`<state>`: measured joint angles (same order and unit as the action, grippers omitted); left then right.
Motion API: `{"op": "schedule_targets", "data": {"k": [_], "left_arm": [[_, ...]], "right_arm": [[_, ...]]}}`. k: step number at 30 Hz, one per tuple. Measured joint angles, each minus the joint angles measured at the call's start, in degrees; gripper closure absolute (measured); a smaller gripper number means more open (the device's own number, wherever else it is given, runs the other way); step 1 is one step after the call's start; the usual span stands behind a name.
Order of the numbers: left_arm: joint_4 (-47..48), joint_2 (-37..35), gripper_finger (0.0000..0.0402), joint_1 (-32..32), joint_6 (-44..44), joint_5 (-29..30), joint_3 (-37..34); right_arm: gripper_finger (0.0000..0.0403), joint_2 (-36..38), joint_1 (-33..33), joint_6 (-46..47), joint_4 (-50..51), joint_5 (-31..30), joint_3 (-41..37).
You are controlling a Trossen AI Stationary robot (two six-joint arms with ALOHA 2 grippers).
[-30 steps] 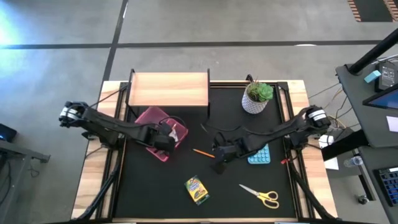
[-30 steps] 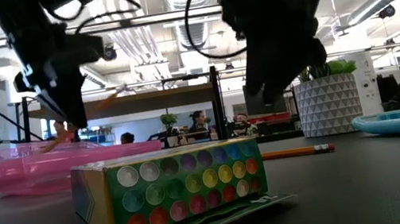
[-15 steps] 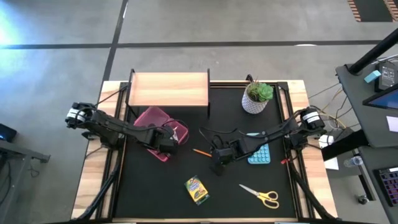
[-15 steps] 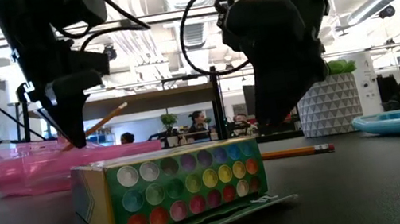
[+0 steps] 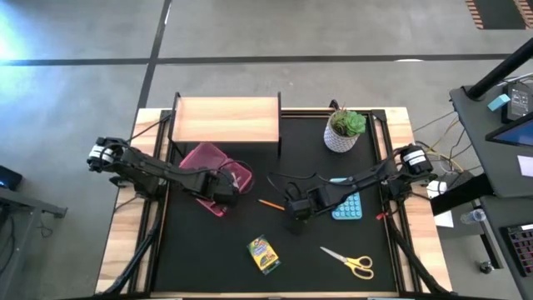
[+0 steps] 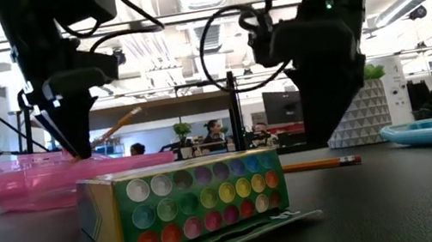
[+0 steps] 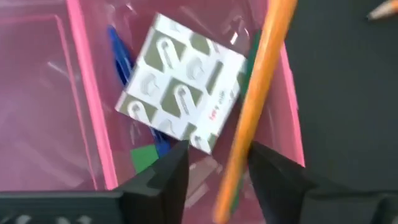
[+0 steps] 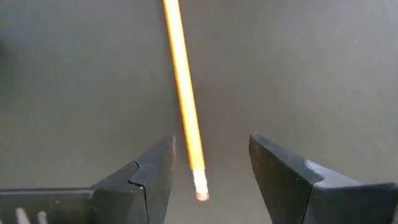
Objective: Pack school essentials
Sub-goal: Put the top pencil into the pencil box, then put the pencil into the pencil box
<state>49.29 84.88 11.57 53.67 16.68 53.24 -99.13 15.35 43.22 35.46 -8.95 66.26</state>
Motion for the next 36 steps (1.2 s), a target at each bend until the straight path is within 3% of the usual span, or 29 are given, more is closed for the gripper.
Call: {"op": "schedule_targets", "data": {"k": [7,20,23,33,36], "left_arm": [[2.46,-0.31,0.0225,0.0,-0.05,-1.28,2.68],[1.9,-5.98,0.0223,0.04,0.0,-1.46,7.37],[-0.19,-7.91,0.0223,0.04,-0.01,-1.48,8.14],[-17.74,-13.75,0.0223,0.07,-4.92,-1.5,8.31],[-22.52,-14.47,0.0223,0.11,-7.28,-1.5,8.32]], "right_arm": [[0.0209,-2.59,0.0,0.02,0.06,0.42,0.0],[0.0215,-4.74,0.02,-3.55,-0.06,-0.11,0.13],[0.0241,-4.77,0.02,-4.27,-0.01,-0.04,0.13],[0.0381,-4.88,-0.11,-5.4,-0.01,0.05,0.11],[0.0388,-4.87,-0.12,-6.81,0.04,0.03,0.09]]}}
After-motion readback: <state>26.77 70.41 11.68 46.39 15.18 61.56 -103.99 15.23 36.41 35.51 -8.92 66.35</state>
